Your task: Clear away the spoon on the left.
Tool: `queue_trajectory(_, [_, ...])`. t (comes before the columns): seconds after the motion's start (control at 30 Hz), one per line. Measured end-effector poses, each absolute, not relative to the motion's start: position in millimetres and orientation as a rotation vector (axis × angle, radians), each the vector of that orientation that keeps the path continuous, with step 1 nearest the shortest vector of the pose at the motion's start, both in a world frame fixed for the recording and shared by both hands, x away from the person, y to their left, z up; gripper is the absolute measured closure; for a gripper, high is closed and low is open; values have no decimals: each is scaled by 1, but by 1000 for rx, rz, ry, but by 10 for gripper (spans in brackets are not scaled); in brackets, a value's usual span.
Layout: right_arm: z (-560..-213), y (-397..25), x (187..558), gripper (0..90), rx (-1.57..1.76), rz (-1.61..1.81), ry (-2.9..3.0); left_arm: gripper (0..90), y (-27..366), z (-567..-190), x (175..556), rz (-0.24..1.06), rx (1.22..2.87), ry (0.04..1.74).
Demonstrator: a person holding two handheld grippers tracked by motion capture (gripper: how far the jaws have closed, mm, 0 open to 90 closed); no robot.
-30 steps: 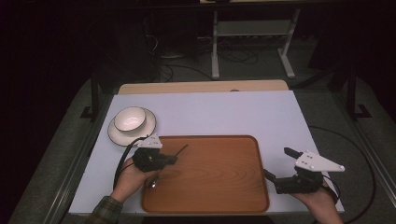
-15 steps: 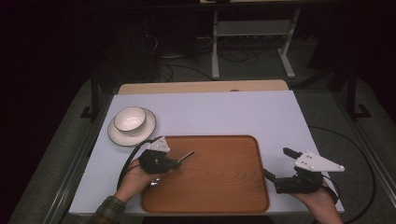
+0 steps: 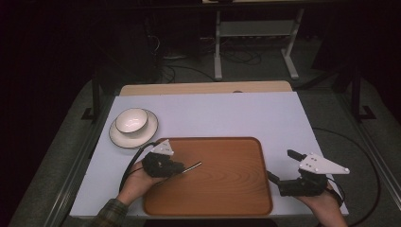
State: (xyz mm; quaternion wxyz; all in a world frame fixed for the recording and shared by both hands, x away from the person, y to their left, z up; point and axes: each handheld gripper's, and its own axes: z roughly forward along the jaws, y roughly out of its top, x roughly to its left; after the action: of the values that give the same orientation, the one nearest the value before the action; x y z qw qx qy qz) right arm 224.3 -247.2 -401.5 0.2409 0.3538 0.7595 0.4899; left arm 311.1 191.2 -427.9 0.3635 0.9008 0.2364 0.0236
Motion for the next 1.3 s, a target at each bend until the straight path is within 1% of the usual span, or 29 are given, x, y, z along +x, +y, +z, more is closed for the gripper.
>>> queue_trajectory(0.03, [-401, -247, 224, 16, 969, 1340, 2077, 782, 192, -427, 311, 67, 2315, 611])
queue_trajectory(0.13, [-401, -247, 225, 16, 969, 1340, 2077, 713, 193, -426, 311, 82, 2301, 615])
queue_trajectory(0.17, [-401, -247, 225, 16, 968, 1339, 2077, 680, 193, -426, 311, 100, 2292, 624])
queue_trajectory(0.2, [-401, -247, 225, 16, 967, 1340, 2078, 628, 194, -425, 311, 108, 2287, 631])
queue_trajectory(0.33, [-401, -247, 225, 16, 966, 1339, 2078, 460, 197, -422, 310, 112, 2232, 644])
queue_trajectory(0.53, [-401, -248, 224, 16, 968, 1343, 2077, 272, 203, -414, 306, 153, 2162, 650])
queue_trajectory(0.63, [-401, -249, 224, 16, 970, 1343, 2073, 208, 206, -411, 304, 174, 2134, 647])
queue_trajectory(0.77, [-400, -249, 224, 16, 969, 1342, 2072, 167, 213, -404, 300, 206, 2088, 644])
queue_trajectory(1.17, [-399, -251, 224, 15, 974, 1348, 2062, 160, 256, -382, 282, 319, 1958, 707])
queue_trajectory(1.3, [-399, -251, 224, 15, 975, 1352, 2062, 136, 268, -381, 276, 337, 1941, 723])
